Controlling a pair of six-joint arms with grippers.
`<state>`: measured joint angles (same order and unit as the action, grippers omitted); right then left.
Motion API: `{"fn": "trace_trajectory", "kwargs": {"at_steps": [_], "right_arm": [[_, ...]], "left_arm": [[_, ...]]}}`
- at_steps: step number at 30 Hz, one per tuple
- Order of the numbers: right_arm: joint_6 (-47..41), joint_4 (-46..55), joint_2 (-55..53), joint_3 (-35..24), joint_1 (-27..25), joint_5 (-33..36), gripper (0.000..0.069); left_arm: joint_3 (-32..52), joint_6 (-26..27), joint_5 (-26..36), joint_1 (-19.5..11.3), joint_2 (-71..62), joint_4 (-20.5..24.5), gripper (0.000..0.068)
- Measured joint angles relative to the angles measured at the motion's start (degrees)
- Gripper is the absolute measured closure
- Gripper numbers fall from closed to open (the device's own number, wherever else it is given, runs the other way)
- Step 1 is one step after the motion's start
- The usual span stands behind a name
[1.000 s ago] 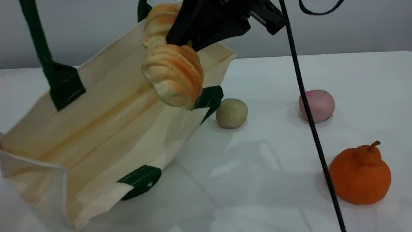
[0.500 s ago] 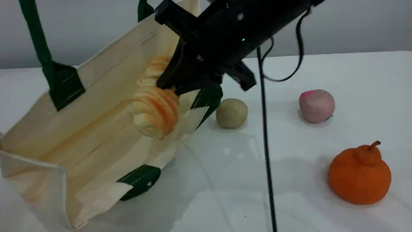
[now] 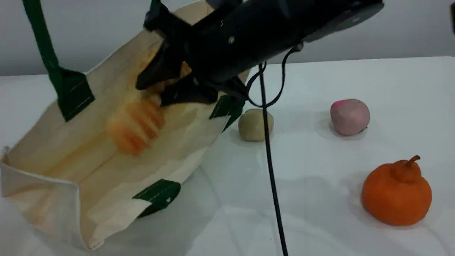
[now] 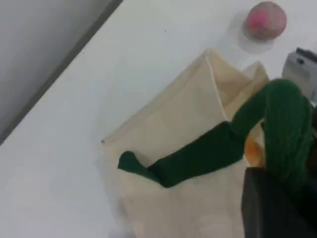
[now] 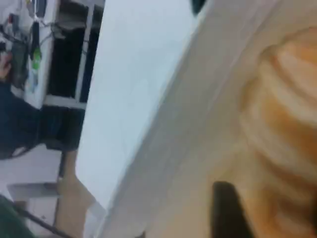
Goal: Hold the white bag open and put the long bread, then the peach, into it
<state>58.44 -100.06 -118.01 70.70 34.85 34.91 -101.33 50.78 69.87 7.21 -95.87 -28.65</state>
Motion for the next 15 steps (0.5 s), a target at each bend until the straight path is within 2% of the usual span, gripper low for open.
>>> {"fn": "trace_trajectory", "kwargs": {"at_steps": [2,4,6,9,15], "right_arm": [[0.3,-0.1,0.0,0.0,0.1,0.4,0.0192],[0.3,-0.1,0.0,0.0,-0.1,0.7,0.0110],[0.4,0.0,0.0,0.0,-0.6,2.0,0.0067],[1.7,0.1,0.1,0.0,-1.5,3.8,0.0066],[6.2,0.2,1.6,0.0,-5.0,8.7,0.0124]], "left_arm": [[0.0,0.0,0.1,0.0,0.0,0.0,0.0591],[0.0,0.0,0.2,0.0,0.0,0.2,0.0591],[0.0,-0.1,0.1,0.0,0.0,0.2,0.0591],[0.0,-0.4,0.1,0.0,0.0,0.2,0.0591],[0.0,-0.5,0.1,0.0,0.0,0.2,0.0591]]}}
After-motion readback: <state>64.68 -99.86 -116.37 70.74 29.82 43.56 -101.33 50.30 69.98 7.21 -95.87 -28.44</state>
